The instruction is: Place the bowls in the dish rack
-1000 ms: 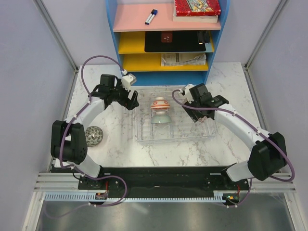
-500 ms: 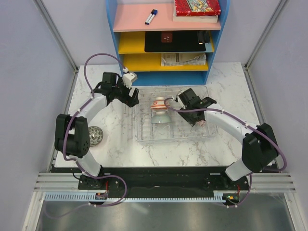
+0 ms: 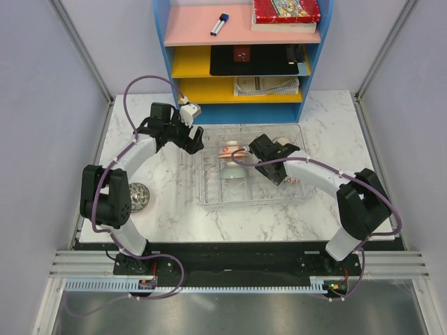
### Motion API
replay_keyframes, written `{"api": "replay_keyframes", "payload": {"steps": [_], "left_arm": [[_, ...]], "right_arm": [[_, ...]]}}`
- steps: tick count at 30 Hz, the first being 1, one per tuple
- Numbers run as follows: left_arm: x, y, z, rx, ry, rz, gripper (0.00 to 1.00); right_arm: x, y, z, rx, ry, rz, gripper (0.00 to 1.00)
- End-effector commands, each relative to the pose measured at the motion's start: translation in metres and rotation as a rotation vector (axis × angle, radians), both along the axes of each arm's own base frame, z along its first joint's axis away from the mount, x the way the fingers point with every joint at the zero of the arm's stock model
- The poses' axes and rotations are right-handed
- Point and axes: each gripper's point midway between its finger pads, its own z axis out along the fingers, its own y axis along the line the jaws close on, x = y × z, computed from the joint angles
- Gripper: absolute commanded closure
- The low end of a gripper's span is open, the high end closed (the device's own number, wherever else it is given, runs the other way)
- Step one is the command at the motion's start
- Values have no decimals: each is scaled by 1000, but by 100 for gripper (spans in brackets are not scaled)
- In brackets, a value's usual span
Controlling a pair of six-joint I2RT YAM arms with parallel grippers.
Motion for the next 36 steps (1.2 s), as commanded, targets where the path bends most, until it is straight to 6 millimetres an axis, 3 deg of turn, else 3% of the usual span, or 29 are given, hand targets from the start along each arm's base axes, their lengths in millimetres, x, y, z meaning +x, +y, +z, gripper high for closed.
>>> {"api": "replay_keyframes", "payload": {"steps": [1, 2, 5, 7, 10, 11, 15, 22, 29, 33, 36], "left_arm": [[13, -3, 17, -5, -51, 11, 0], [13, -2, 17, -2, -53, 11, 0], [14, -2, 17, 2, -55, 12, 0], [14, -2, 16, 3, -52, 12, 0], [13, -2, 16, 0, -51, 10, 0], [13, -2, 17, 0, -52, 10, 0], [11, -2, 20, -4, -57, 12, 0], [9, 0, 23, 3, -68, 16, 0], [12, 2, 15, 19, -57, 23, 0], [16, 4, 8, 32, -45, 36, 0], [20, 6, 5, 43, -41, 47, 0]], "right_arm": [[-5, 0, -13, -1, 22, -29, 100], [-8, 4, -16, 17, 42, -21, 100], [-14, 14, -19, 63, 83, 3, 66], [-17, 18, -19, 80, 106, 18, 56], [-24, 24, -21, 100, 152, 46, 31], [-25, 25, -22, 104, 163, 56, 16], [-32, 31, -25, 134, 200, 77, 3], [-30, 35, -17, 142, 181, 98, 2], [-32, 65, 24, 318, 186, 162, 2], [-42, 68, 17, 353, 251, 168, 2], [-53, 59, 2, 333, 292, 159, 3]]}}
